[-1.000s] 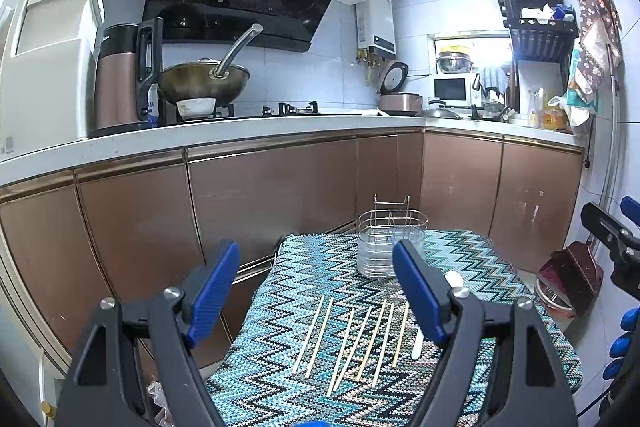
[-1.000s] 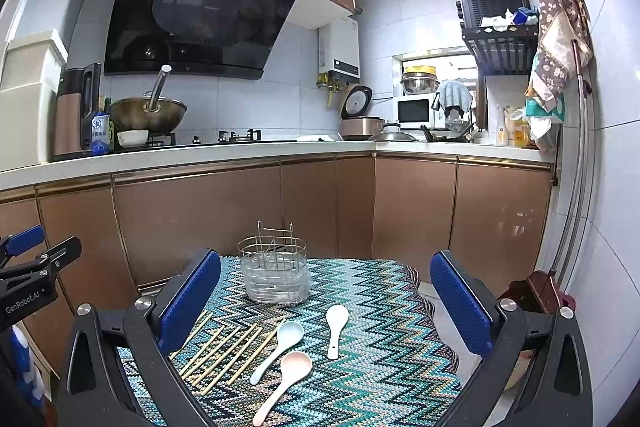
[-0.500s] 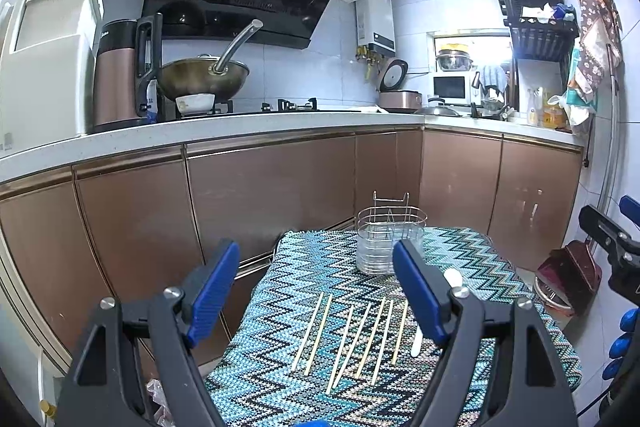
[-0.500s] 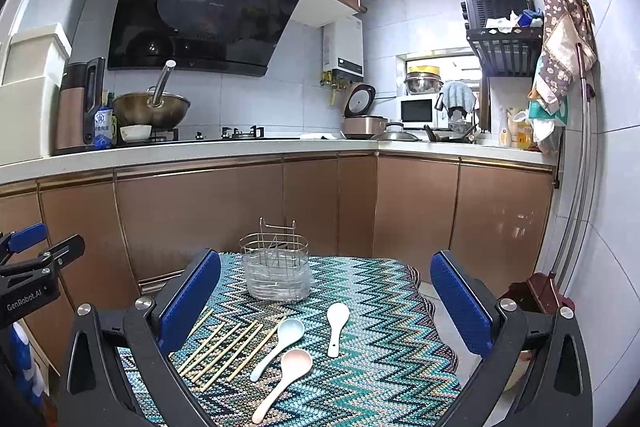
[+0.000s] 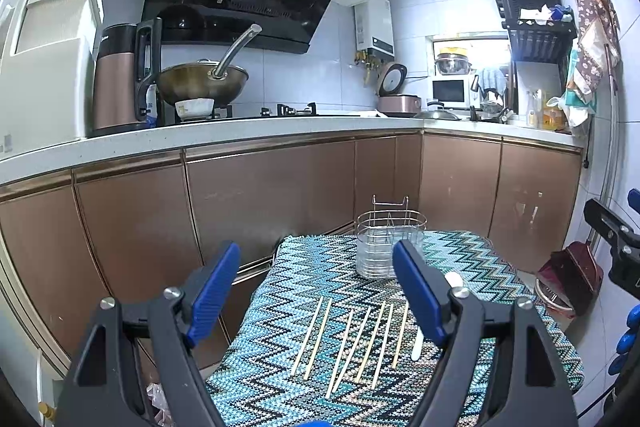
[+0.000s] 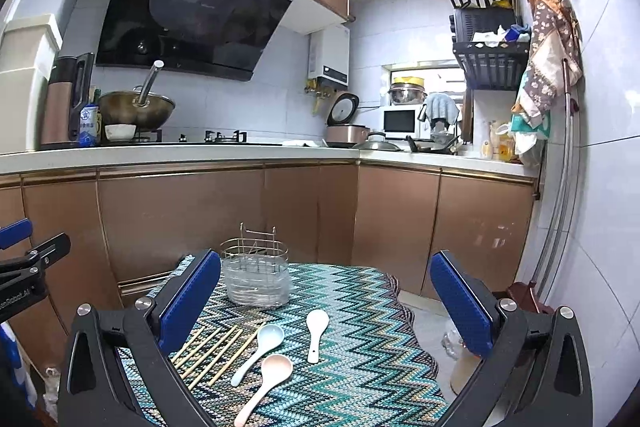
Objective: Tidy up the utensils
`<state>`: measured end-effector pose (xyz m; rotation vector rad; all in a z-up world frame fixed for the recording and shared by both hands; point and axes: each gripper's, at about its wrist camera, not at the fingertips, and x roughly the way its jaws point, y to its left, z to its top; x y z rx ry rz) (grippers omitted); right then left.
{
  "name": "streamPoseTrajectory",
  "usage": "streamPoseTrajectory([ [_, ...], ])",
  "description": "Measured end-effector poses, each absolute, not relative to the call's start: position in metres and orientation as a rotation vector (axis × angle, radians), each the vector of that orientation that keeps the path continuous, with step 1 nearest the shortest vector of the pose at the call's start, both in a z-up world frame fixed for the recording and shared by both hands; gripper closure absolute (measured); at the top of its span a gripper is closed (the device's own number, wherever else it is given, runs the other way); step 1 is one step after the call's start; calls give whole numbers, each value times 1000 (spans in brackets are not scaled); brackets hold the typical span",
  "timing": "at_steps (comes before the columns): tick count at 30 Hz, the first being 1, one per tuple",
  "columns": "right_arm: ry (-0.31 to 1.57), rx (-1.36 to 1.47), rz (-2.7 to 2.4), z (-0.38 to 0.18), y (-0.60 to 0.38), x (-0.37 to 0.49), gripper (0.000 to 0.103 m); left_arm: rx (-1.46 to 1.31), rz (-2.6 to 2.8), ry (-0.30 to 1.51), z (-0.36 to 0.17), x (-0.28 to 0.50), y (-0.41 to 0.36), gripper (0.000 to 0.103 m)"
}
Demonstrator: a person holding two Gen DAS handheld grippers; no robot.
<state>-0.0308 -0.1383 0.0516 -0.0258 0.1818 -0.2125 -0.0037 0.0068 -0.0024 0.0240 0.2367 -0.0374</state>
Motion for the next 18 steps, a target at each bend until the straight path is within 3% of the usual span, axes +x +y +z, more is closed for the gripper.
streamPoseTrajectory([
  [18,192,-51,-271,51,-141,-28,0,15,-58,243,-4,3,9,25],
])
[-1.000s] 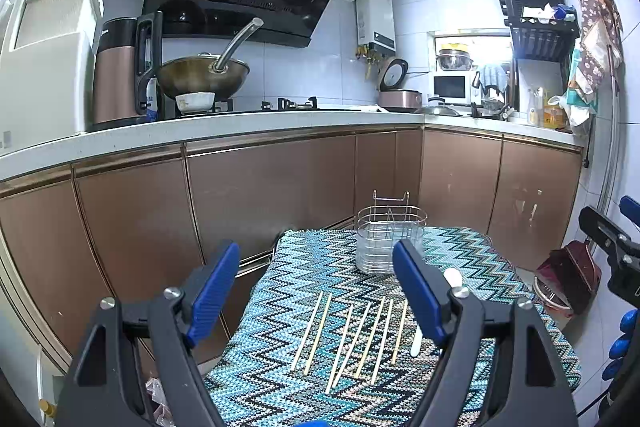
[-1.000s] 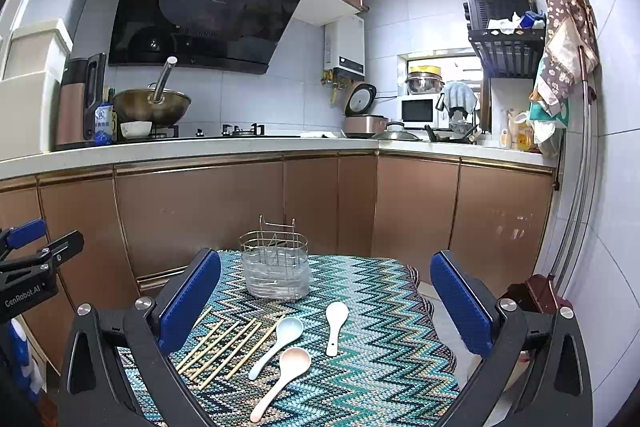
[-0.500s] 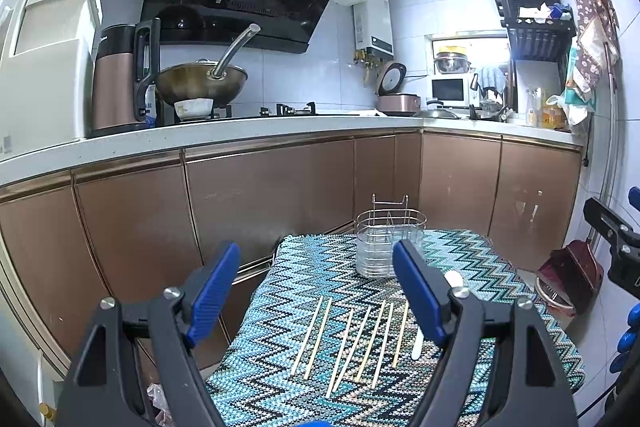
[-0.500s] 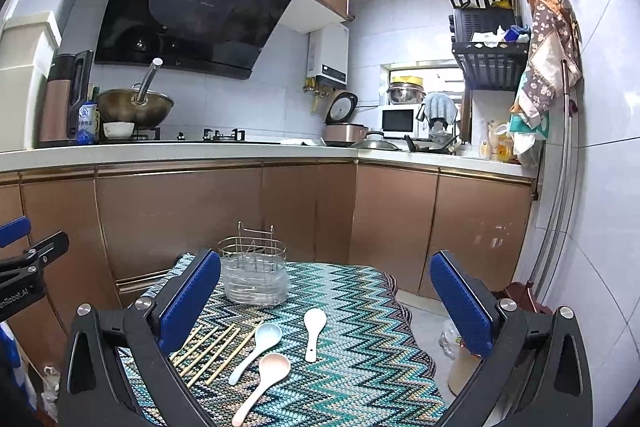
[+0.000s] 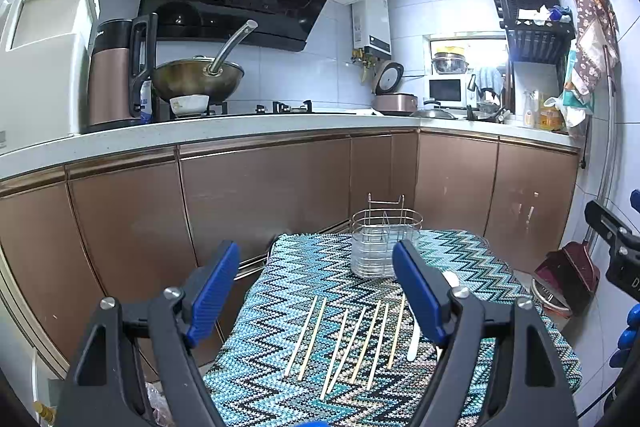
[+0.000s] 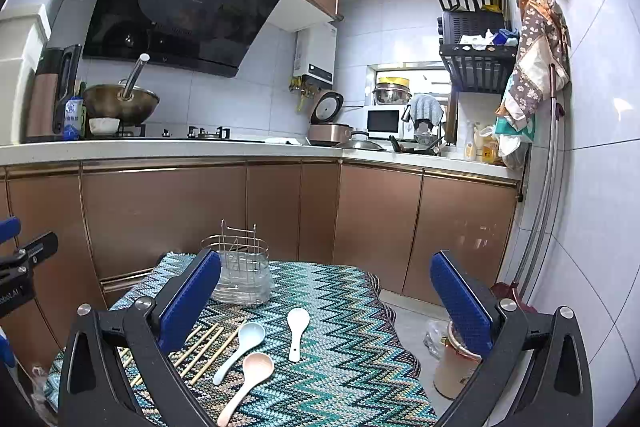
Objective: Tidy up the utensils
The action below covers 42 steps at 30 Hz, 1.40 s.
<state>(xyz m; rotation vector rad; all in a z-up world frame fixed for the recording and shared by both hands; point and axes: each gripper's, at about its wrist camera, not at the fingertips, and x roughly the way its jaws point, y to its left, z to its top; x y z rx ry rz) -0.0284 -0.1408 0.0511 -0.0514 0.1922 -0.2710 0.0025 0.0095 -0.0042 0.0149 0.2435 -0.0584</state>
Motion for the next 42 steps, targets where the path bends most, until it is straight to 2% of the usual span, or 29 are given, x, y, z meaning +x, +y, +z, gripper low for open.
streamPoseTrajectory([
  [15,197,-20,-254,49,-151,-17,0,-15,-85,224,3,13,15,25],
  [23,163,-29,-199,57,-159,-8,0,-58,-60,190,26,31,29,24],
  [27,174,-5,-145,66,-173,7,0,-32,-76,285,25,65,32,24],
  [32,290,36,-75,56,-196,46,0,-12,-166,455,11,114,26,24],
  [39,551,154,17,-3,-230,119,3,-43,-313,778,-43,196,14,26],
  [41,616,179,34,-21,-237,135,10,-46,-342,837,-59,208,8,32],
  [42,634,187,40,-28,-239,139,16,-45,-357,880,-69,217,5,42],
])
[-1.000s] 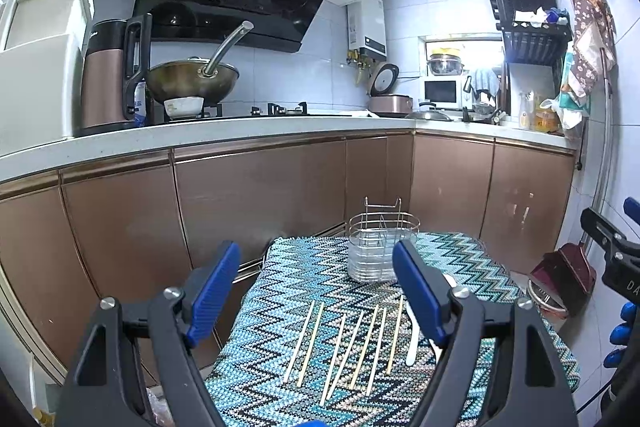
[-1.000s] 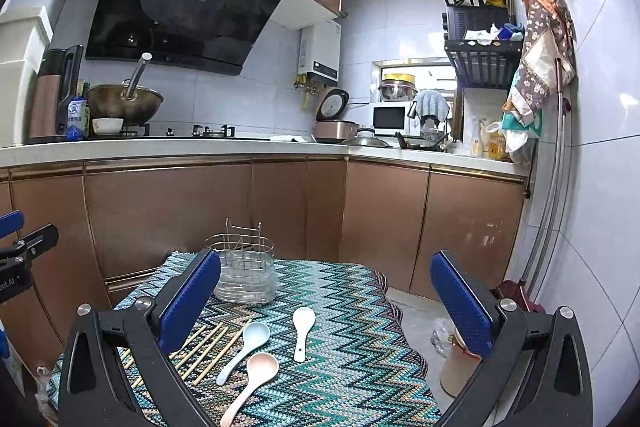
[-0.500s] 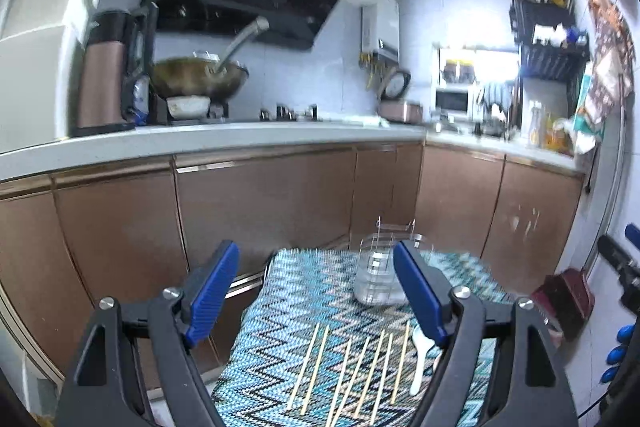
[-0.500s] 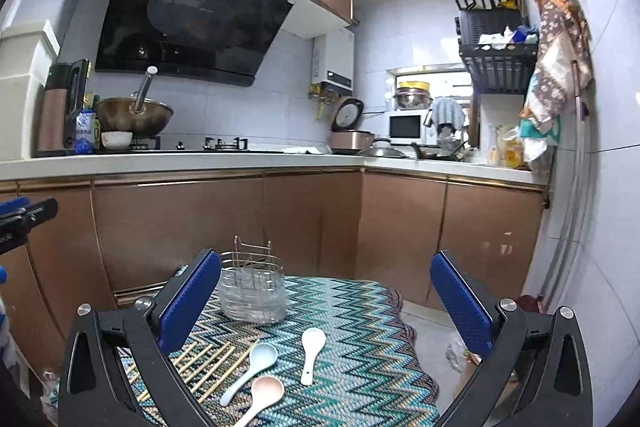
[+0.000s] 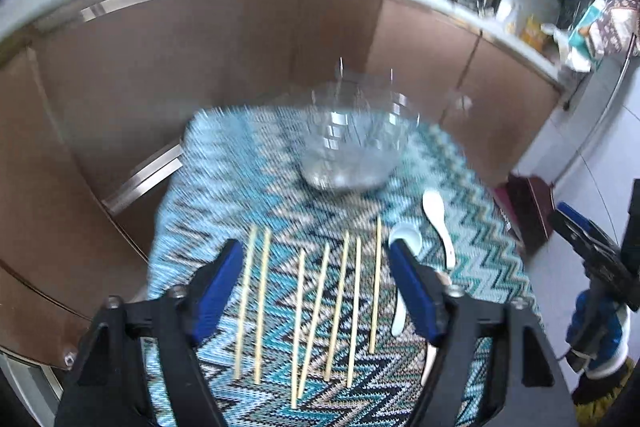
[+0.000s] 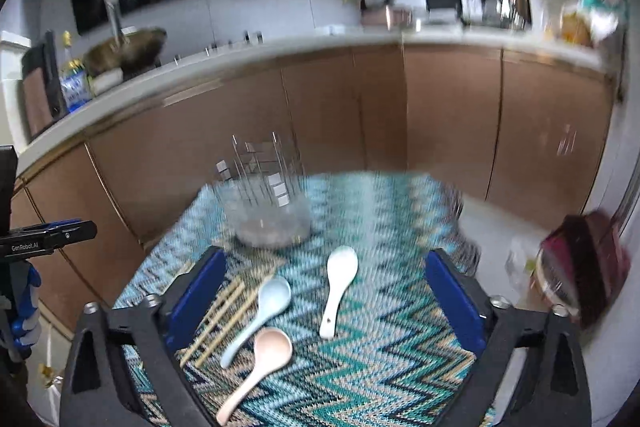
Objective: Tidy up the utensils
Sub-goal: 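Grasp a chopstick with the left gripper while the right gripper grasps a white spoon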
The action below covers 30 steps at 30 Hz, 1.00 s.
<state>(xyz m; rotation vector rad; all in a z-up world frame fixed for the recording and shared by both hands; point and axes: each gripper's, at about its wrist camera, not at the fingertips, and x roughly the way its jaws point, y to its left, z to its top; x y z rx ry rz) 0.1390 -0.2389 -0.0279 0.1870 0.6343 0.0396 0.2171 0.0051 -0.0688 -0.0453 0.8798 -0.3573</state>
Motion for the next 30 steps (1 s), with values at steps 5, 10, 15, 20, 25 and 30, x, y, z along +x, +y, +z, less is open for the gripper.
streamPoseTrajectory([
  [5,758,236,87,-68,-247,173,37,-37,-383,1062,-118,256,-12,69],
  [10,869,272,167,-100,-249,206,47,-38,-405,1193,-156,285,-23,81],
  [15,956,304,212,-124,-254,234,54,-18,-409,1274,-176,304,-29,88],
  [20,994,355,239,-138,-265,257,58,-13,-389,1331,-191,320,-30,93],
  [25,1039,360,277,-149,-274,280,62,-2,-378,1359,-199,328,-30,95],
  [30,1101,353,318,-162,-278,302,63,18,-375,1390,-206,333,-32,95],
])
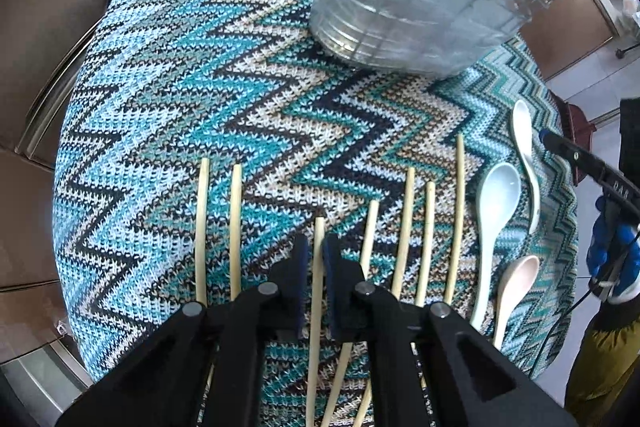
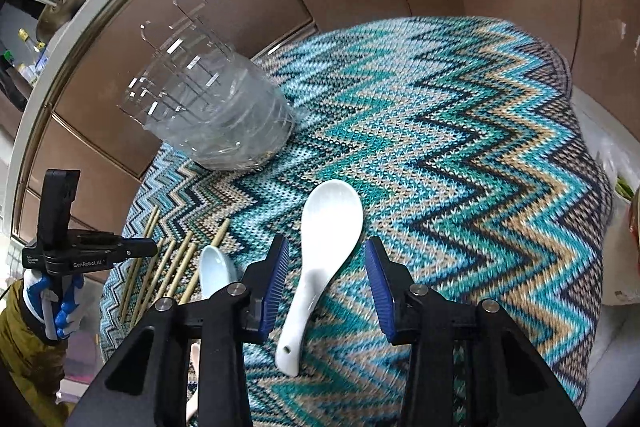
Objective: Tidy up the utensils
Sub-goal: 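Grasp a chopstick with the left gripper while the right gripper grasps a white spoon, then lift the chopstick and white spoon and drop both into the clear caddy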
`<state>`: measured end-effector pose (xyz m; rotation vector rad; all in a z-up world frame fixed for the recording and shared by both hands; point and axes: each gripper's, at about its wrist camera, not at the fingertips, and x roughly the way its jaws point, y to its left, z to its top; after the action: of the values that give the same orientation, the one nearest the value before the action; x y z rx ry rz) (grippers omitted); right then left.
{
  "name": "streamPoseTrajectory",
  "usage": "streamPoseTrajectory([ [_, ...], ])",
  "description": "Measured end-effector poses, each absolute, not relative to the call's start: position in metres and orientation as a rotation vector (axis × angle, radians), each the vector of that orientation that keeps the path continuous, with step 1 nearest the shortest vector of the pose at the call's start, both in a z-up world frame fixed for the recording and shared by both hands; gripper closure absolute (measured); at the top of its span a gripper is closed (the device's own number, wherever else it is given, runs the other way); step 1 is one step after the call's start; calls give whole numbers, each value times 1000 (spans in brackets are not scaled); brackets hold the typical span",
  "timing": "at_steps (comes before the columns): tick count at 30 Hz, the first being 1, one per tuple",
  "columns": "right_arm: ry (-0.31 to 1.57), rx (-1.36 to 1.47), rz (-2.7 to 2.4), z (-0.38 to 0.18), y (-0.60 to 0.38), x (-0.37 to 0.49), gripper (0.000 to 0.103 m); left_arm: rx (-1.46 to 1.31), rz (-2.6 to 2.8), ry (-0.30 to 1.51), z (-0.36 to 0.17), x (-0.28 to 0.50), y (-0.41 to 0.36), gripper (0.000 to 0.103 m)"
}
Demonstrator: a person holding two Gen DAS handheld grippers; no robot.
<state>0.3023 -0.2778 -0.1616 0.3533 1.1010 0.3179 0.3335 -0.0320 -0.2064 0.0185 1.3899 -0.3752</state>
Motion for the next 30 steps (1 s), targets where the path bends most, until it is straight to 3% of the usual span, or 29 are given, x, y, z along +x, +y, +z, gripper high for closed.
streamPoseTrajectory([
  [8,1146,338,338,-171,-282,328,69,37,-372,1413,-212,340,-39,95],
  [19,1191,251,396,-177,-276,339,96,80,-361,1400,-215,341,-49,98],
  [30,1082,158,342,-135,-273,305,99,74,-357,1281,-182,314,-36,98],
])
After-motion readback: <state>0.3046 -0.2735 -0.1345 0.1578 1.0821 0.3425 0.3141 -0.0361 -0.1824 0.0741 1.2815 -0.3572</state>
